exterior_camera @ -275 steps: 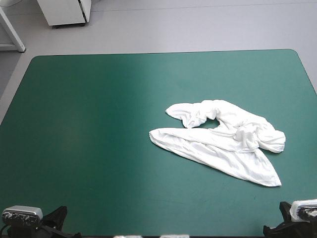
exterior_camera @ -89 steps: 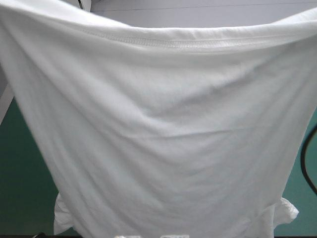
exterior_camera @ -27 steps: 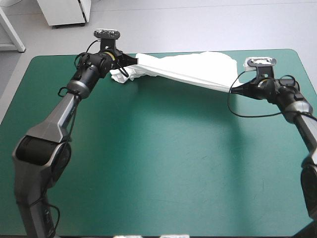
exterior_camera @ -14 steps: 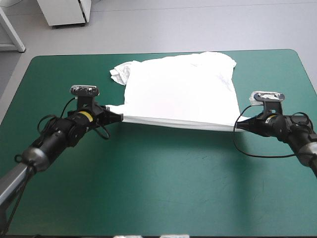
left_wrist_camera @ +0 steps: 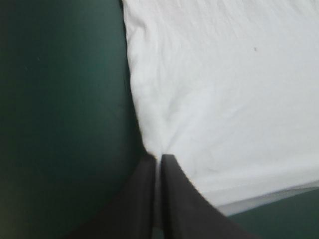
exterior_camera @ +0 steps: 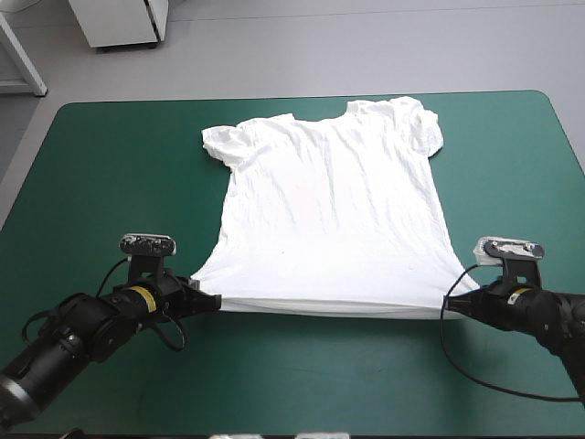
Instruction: Fold the cloth
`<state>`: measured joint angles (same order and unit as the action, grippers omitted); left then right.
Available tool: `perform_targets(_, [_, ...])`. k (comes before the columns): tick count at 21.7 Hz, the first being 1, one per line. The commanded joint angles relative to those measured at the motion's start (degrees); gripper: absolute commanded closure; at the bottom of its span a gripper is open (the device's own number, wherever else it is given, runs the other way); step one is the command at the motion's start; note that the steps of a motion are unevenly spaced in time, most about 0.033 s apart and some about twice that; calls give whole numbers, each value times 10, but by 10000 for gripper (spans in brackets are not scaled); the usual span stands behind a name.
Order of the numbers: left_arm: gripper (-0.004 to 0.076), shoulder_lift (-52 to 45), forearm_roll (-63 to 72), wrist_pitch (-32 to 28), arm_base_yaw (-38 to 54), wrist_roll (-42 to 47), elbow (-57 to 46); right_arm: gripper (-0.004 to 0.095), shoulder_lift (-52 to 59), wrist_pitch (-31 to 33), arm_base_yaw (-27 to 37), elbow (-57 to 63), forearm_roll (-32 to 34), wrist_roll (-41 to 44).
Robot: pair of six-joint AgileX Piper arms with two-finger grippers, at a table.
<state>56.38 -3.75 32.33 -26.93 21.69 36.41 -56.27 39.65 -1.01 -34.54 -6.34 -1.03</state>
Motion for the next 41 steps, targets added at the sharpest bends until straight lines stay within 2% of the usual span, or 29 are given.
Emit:
perform_targets(1, [734,-45,-4,5,-28,43,-12,920,47,21,3,3,-2,-1])
perform_targets(4, [734,-70,21,58,-50,54,-23,921,63,69,3,7,-2,3])
perform_targets(7, [733,-68,50,86,-50,53,-23,918,62,74,3,7,-3,10])
perform_targets(8, [729,-68,49,90,-50,49,-23,897,59,79,3,7,-3,10])
perform_targets(9, [706,-68,47,90,-50,40,-23,825,52,91,3,7,-8,10])
perform_targets(10, [656,-68,47,88,-50,33,-22,740,49,105,3,6,-10,5])
perform_targets(12, [469,-68,56,110,-50,23,-5,476,41,139,3,0,-24,10])
perform_targets(13, [370,-68,59,143,-50,23,17,383,41,155,3,-9,-30,26])
perform_targets(14, [288,-68,53,185,-50,23,46,336,42,164,3,-22,-31,35])
perform_targets(15, [240,-68,38,221,-50,21,76,331,42,172,3,-41,-31,35])
perform_targets(17, [232,-68,6,251,-49,19,121,331,42,175,3,-74,-28,35])
perform_targets(21, [232,-55,-41,264,-49,26,199,331,41,181,3,-149,-15,44])
perform_targets(26, [232,18,-86,290,-48,12,287,331,18,193,3,-242,2,61])
perform_targets(30, [232,131,-142,293,-46,8,391,331,-53,196,3,-338,27,69])
perform_targets(32, [232,187,-108,293,-16,-16,447,331,-99,202,3,-380,24,69])
perform_targets(36, [232,313,17,304,87,-134,574,331,-186,200,3,-464,24,69])
perform_targets(39, [232,395,24,340,110,-161,631,331,-234,200,3,-500,24,69])
perform_targets(41, [232,443,24,342,112,-168,660,331,-264,200,3,-517,24,69])
